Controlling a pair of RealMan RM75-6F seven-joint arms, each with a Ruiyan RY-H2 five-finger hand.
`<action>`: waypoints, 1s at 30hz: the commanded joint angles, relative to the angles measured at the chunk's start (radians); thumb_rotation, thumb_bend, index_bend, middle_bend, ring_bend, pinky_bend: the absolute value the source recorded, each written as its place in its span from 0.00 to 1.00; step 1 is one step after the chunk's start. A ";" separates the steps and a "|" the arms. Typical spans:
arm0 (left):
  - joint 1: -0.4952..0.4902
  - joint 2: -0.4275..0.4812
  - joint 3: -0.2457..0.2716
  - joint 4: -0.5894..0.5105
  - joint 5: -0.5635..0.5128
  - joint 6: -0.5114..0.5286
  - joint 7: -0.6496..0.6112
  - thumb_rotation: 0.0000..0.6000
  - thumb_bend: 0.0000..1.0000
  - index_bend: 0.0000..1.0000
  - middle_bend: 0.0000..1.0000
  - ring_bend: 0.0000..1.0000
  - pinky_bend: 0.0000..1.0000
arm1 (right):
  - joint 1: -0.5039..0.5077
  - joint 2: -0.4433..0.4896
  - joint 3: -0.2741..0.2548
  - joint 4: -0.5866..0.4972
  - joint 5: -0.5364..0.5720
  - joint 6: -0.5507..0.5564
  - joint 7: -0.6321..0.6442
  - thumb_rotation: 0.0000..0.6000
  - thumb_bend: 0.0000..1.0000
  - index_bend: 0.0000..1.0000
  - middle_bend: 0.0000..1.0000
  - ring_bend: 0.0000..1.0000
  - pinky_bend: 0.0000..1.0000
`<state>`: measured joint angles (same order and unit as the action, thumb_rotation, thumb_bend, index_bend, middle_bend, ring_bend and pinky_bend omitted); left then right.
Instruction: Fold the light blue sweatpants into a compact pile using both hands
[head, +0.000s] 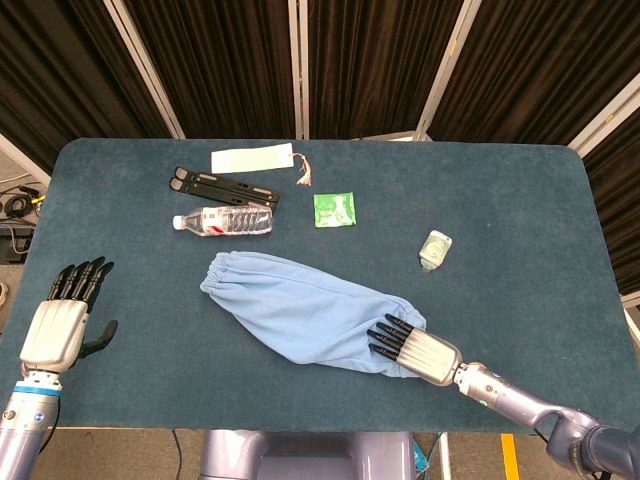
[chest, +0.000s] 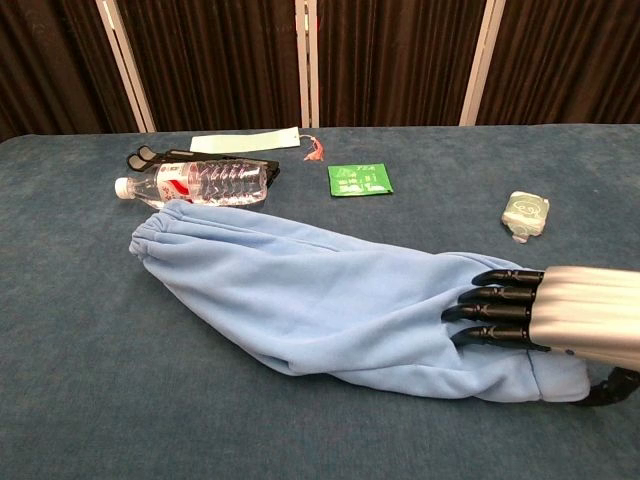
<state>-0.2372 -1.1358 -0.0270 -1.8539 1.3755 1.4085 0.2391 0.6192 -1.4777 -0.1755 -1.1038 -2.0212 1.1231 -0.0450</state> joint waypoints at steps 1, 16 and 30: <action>0.002 0.003 -0.002 0.003 0.002 -0.005 -0.007 1.00 0.41 0.00 0.00 0.00 0.00 | 0.000 -0.025 -0.008 0.032 -0.004 0.029 0.013 1.00 0.36 0.16 0.11 0.00 0.00; 0.008 -0.001 -0.009 0.009 0.004 -0.021 -0.003 1.00 0.41 0.00 0.00 0.00 0.00 | -0.003 0.004 -0.073 0.084 -0.063 0.211 0.107 1.00 0.90 0.51 0.46 0.33 0.29; 0.021 0.005 -0.010 0.002 0.012 -0.017 -0.005 1.00 0.42 0.00 0.00 0.00 0.00 | -0.072 0.253 -0.215 -0.021 -0.156 0.321 0.012 1.00 0.90 0.52 0.47 0.36 0.33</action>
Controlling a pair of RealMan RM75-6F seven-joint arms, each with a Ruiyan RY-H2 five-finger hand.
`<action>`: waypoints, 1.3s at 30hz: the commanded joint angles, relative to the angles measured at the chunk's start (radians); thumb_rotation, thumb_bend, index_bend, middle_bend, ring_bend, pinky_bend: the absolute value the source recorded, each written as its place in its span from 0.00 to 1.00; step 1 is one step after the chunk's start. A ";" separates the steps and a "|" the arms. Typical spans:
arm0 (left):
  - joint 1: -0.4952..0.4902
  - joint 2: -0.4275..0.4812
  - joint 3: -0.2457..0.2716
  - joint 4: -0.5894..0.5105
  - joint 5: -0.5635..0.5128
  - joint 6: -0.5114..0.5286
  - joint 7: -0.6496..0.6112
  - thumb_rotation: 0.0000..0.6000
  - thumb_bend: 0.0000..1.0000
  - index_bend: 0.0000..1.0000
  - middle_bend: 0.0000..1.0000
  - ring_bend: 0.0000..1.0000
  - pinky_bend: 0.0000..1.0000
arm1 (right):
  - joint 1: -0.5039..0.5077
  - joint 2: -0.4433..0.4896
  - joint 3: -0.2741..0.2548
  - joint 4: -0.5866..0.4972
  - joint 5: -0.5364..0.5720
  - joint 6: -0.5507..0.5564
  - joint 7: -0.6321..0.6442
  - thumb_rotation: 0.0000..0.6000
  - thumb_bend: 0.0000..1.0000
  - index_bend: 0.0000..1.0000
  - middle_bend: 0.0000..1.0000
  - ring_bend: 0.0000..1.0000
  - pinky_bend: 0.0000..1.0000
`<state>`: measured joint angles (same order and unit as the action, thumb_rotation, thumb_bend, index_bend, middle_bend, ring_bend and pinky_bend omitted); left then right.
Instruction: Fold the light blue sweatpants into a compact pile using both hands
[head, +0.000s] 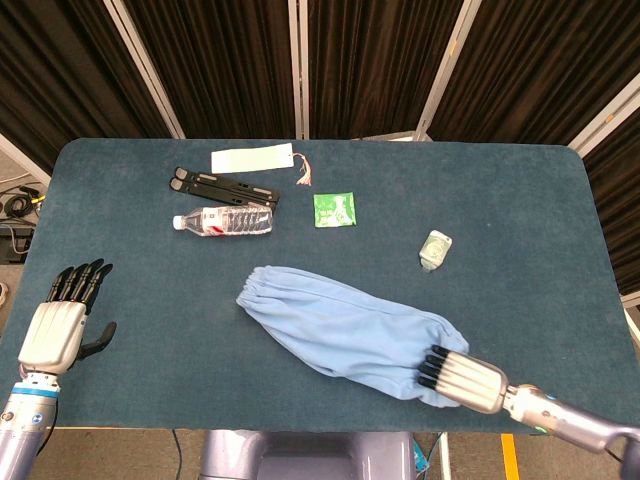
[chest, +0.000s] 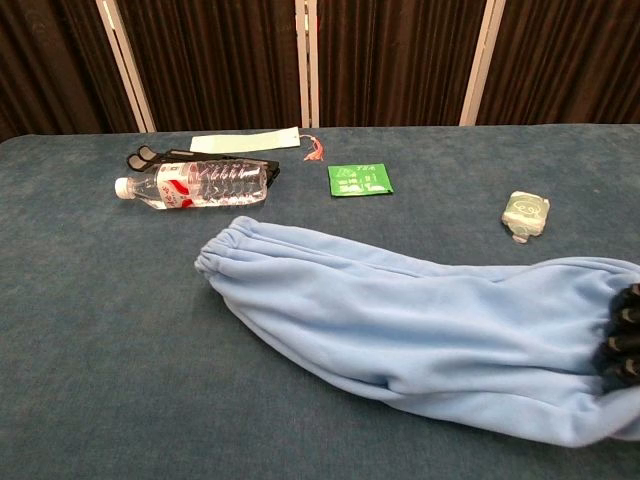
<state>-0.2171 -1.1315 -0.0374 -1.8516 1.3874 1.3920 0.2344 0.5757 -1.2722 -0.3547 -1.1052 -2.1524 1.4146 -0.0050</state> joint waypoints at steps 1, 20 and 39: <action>0.001 0.001 0.000 -0.001 0.000 0.000 0.000 1.00 0.42 0.00 0.00 0.00 0.00 | -0.033 0.059 -0.042 -0.024 -0.029 0.034 -0.033 1.00 0.90 0.52 0.47 0.36 0.33; -0.007 -0.015 -0.010 0.013 -0.022 -0.033 0.014 1.00 0.42 0.00 0.00 0.00 0.00 | 0.176 0.085 0.154 -0.362 0.022 -0.224 -0.131 1.00 0.89 0.52 0.47 0.37 0.36; -0.027 0.001 -0.033 0.048 -0.087 -0.099 -0.054 1.00 0.42 0.00 0.00 0.00 0.00 | 0.416 -0.189 0.428 -0.392 0.313 -0.616 -0.239 1.00 0.88 0.51 0.46 0.37 0.38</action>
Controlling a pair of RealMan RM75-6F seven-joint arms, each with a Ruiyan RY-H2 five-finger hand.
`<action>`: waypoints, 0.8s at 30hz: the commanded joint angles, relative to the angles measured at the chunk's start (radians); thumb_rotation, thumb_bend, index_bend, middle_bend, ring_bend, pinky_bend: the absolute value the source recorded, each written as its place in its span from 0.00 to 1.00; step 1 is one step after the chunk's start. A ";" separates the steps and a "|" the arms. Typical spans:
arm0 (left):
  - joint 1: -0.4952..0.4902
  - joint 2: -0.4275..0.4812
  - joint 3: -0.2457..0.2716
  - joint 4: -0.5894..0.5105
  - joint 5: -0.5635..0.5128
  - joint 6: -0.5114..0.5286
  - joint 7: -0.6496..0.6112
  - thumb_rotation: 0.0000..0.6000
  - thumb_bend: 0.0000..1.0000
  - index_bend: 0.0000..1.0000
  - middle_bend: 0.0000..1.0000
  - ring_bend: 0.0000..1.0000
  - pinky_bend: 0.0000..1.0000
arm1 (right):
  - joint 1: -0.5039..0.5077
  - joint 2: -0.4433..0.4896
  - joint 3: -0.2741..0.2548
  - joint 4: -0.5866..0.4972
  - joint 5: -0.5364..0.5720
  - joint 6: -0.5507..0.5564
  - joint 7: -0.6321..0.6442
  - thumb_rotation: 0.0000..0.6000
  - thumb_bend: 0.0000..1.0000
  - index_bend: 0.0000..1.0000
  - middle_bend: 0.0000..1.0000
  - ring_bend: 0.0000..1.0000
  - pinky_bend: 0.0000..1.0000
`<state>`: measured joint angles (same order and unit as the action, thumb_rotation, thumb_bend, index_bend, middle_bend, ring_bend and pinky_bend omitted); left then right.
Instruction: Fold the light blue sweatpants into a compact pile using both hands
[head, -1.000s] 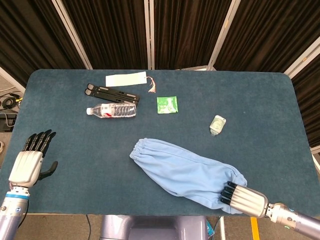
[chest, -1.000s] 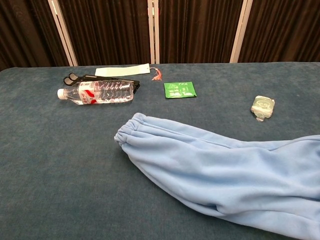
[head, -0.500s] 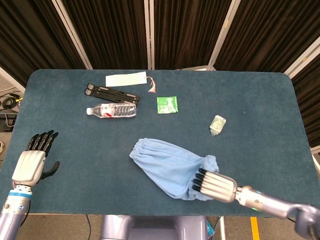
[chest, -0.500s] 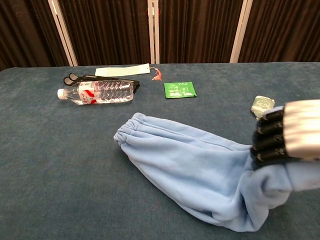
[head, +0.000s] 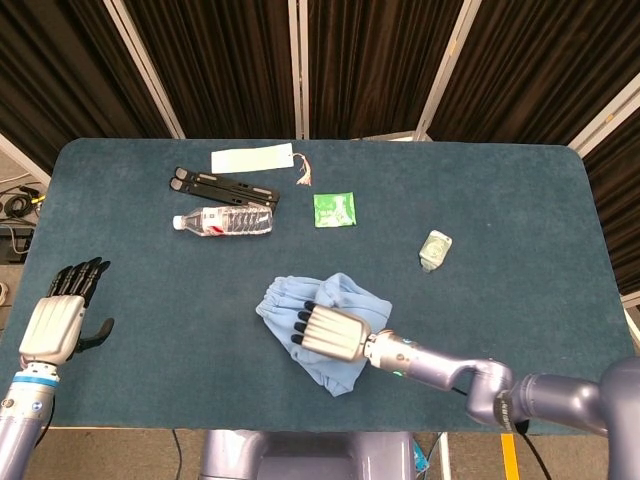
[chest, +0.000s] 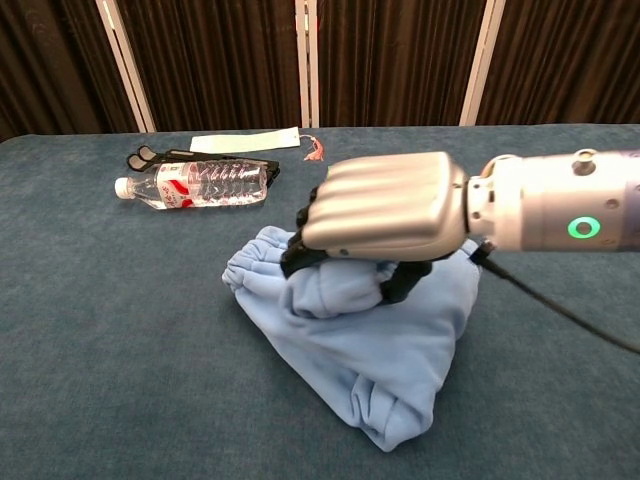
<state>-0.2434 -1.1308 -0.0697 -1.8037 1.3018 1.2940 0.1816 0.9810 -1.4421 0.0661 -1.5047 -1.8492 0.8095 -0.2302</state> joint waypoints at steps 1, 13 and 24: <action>-0.001 0.001 -0.001 0.000 -0.002 -0.002 -0.002 1.00 0.42 0.00 0.00 0.00 0.00 | 0.013 -0.027 0.008 0.011 0.011 -0.013 -0.021 1.00 0.87 0.51 0.46 0.37 0.38; 0.001 0.006 0.000 -0.002 0.003 0.000 -0.016 1.00 0.42 0.00 0.00 0.00 0.00 | 0.000 -0.117 0.041 0.084 0.076 0.004 -0.168 1.00 0.00 0.00 0.00 0.00 0.06; 0.001 0.008 0.003 -0.004 0.013 -0.001 -0.023 1.00 0.42 0.00 0.00 0.00 0.00 | -0.083 -0.131 0.074 0.019 0.116 0.196 -0.145 1.00 0.00 0.00 0.00 0.00 0.06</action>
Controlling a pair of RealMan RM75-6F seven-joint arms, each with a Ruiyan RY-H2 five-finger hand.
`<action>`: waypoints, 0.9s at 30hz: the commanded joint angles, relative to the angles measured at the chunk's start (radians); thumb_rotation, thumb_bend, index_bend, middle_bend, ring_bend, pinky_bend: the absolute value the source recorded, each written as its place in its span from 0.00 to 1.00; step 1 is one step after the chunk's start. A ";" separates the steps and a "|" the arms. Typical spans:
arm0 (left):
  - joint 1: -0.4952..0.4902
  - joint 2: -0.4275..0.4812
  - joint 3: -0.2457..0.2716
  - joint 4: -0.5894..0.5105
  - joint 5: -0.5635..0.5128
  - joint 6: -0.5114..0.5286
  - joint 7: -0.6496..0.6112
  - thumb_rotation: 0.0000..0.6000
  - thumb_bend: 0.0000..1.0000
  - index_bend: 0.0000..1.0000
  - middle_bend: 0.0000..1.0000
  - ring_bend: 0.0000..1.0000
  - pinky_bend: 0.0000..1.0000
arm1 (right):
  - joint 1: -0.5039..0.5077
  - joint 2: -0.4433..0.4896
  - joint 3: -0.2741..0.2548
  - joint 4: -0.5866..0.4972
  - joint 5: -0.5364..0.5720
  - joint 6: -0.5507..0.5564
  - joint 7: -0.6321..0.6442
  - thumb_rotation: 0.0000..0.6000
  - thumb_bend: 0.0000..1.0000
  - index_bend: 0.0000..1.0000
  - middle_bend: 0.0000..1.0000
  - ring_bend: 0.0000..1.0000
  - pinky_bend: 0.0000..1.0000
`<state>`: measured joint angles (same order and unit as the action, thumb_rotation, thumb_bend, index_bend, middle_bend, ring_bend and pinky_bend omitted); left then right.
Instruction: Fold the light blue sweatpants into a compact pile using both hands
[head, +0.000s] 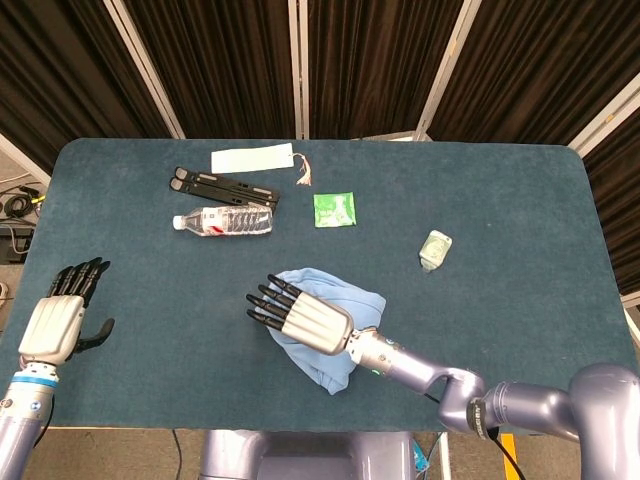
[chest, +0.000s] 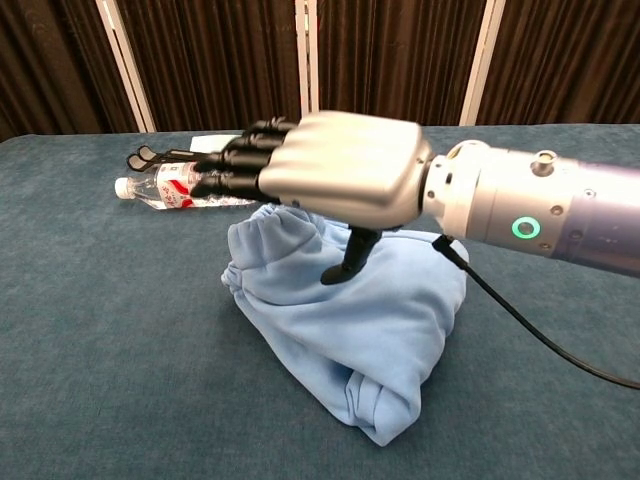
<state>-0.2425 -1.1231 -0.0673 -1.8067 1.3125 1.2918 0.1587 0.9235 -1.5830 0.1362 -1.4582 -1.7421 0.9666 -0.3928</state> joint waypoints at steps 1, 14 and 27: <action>0.001 0.001 0.002 -0.002 0.004 0.001 -0.001 1.00 0.42 0.00 0.00 0.00 0.00 | -0.031 0.016 0.002 -0.036 0.011 0.047 0.020 1.00 0.00 0.00 0.00 0.00 0.06; 0.008 0.009 0.012 -0.017 0.029 0.012 -0.004 1.00 0.42 0.00 0.00 0.00 0.00 | -0.154 0.124 -0.079 -0.125 0.058 0.147 0.185 1.00 0.39 0.33 0.34 0.30 0.38; 0.003 0.003 0.013 -0.016 0.026 0.002 0.004 1.00 0.42 0.00 0.00 0.00 0.00 | -0.136 0.050 -0.047 -0.082 0.232 0.011 0.341 1.00 0.54 0.36 0.37 0.34 0.41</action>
<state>-0.2395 -1.1194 -0.0538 -1.8225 1.3390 1.2936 0.1630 0.7740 -1.5096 0.0724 -1.5589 -1.5271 0.9983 -0.0562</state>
